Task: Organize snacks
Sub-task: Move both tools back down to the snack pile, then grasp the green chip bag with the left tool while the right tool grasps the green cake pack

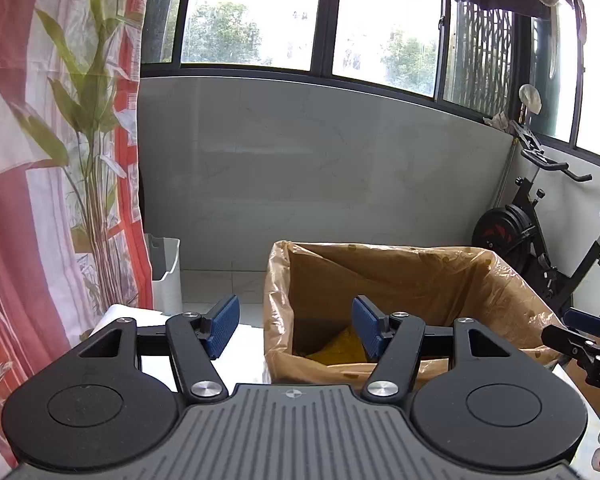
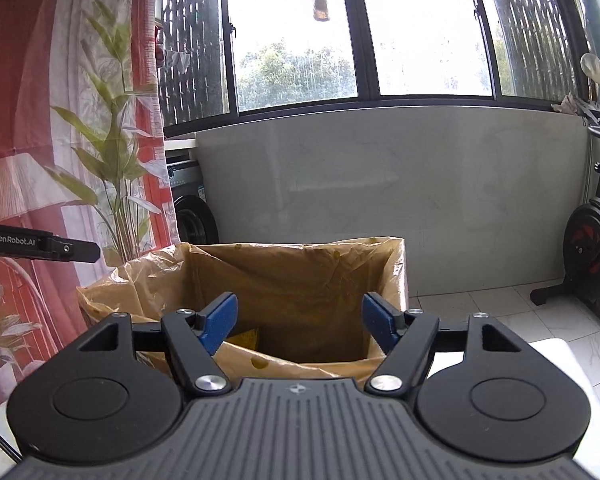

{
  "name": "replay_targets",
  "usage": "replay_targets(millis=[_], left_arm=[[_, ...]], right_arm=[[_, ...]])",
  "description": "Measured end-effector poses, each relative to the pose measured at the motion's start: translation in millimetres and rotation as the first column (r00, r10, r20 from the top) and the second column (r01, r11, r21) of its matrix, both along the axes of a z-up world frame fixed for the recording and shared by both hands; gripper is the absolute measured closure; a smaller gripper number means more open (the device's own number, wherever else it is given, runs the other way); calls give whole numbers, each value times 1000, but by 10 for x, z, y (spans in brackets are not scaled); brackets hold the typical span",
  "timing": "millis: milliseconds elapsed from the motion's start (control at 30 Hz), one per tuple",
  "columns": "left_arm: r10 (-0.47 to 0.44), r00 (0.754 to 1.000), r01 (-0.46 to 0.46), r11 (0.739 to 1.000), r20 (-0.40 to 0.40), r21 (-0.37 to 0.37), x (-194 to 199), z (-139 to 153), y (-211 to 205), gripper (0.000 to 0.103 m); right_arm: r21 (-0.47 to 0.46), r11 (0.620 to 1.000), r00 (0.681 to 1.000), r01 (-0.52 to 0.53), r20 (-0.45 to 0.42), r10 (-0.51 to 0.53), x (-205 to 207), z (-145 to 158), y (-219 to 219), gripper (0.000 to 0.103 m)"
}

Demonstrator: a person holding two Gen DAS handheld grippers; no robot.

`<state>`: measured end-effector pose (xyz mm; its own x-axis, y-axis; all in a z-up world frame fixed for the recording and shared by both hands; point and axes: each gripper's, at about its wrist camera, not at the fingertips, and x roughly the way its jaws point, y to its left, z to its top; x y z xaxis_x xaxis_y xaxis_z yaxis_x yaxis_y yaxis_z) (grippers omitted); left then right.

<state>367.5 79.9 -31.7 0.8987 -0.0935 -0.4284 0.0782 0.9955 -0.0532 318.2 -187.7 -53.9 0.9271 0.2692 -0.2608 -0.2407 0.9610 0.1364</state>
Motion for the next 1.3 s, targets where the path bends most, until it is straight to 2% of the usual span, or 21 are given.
replay_targets(millis=[167, 400, 467, 567, 733, 900, 967, 1300], left_arm=[[43, 999, -43, 999, 3, -15, -293, -68, 202, 38], [125, 992, -127, 990, -24, -64, -595, -265, 399, 38], [151, 987, -154, 986, -52, -69, -640, -347, 452, 38], [189, 978, -195, 978, -86, -69, -701, -445, 531, 38], [255, 958, -267, 959, -132, -89, -809, -564, 697, 38], [301, 939, -318, 944, -166, -85, -917, -676, 855, 38], [307, 933, -325, 943, -188, -77, -953, -733, 911, 38], [262, 922, -284, 958, -286, -39, -1165, -1055, 1106, 38]], right_arm=[[-9, 999, 999, 38, -14, -38, -250, -277, -182, 31], [-27, 997, 984, 77, -161, -81, -431, -867, -239, 32], [-44, 997, 972, 70, -220, -78, -426, -1081, -173, 38], [-62, 997, 954, 49, -292, -65, -351, -1335, -62, 40], [-113, 991, 936, 73, -335, -108, -199, -1604, 61, 41], [-135, 988, 921, 80, -369, -125, -117, -1729, 99, 48], [-123, 990, 925, 76, -362, -116, -152, -1721, 78, 58], [-92, 994, 926, 64, -365, -93, -302, -1724, 14, 61]])
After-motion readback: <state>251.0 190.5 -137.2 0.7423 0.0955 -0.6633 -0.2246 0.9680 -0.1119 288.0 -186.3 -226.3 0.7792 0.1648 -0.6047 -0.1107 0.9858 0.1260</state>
